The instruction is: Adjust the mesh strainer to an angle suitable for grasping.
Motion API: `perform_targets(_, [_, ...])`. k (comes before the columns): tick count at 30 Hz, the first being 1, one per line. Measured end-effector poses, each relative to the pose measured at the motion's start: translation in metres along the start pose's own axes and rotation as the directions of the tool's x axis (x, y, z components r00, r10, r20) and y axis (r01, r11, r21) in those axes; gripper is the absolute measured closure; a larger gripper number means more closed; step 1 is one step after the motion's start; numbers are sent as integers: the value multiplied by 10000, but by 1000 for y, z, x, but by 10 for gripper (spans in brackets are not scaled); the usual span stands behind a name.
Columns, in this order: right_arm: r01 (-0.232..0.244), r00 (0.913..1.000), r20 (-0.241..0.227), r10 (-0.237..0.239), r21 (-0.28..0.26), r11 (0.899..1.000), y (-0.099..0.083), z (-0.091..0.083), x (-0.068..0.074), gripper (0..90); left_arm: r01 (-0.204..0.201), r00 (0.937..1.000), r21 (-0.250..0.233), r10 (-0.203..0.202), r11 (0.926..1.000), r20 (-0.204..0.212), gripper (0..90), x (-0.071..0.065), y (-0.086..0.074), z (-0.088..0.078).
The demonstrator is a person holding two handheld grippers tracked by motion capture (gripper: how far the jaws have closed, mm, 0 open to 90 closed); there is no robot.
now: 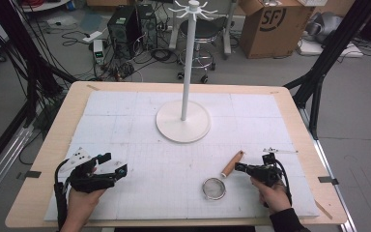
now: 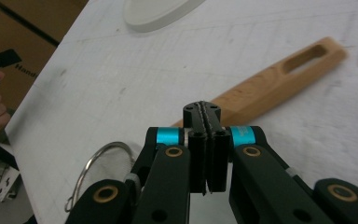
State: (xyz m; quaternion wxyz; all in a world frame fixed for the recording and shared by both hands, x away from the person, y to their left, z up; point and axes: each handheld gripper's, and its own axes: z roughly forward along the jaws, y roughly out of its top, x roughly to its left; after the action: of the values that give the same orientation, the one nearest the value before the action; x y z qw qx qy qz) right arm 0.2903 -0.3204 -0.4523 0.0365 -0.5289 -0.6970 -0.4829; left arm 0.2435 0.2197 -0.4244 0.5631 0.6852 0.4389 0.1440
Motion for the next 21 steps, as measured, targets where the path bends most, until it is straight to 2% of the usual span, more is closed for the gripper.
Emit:
perform_targets(2, [-138, 9997, 182, 139, -46, 9999, 1, -4, -6, 897, 150, 9999, -61, -149, 9999, 85, 144, 0, 0, 0])
perform_targets(5, [-327, 9984, 449, 332, -122, 9994, 4, -8, -16, 898, 141, 9998, -55, -140, 9999, 111, 145, 0, 0, 0])
perform_targets(9, [-444, 9965, 702, 447, -58, 9990, 7, -5, -24, 897, 134, 9999, -44, -134, 9999, 101, 145, 0, 0, 0])
perform_targets(17, [-553, 9954, 799, 537, 184, 9983, 13, 8, -26, 897, 139, 9998, -37, -139, 9999, 114, 145, 1, 0, 0])
perform_targets(21, [-430, 9962, 777, 394, 442, 9981, 19, 18, -22, 897, 135, 9998, -29, -135, 9999, 127, 146, 1, 0, 0])
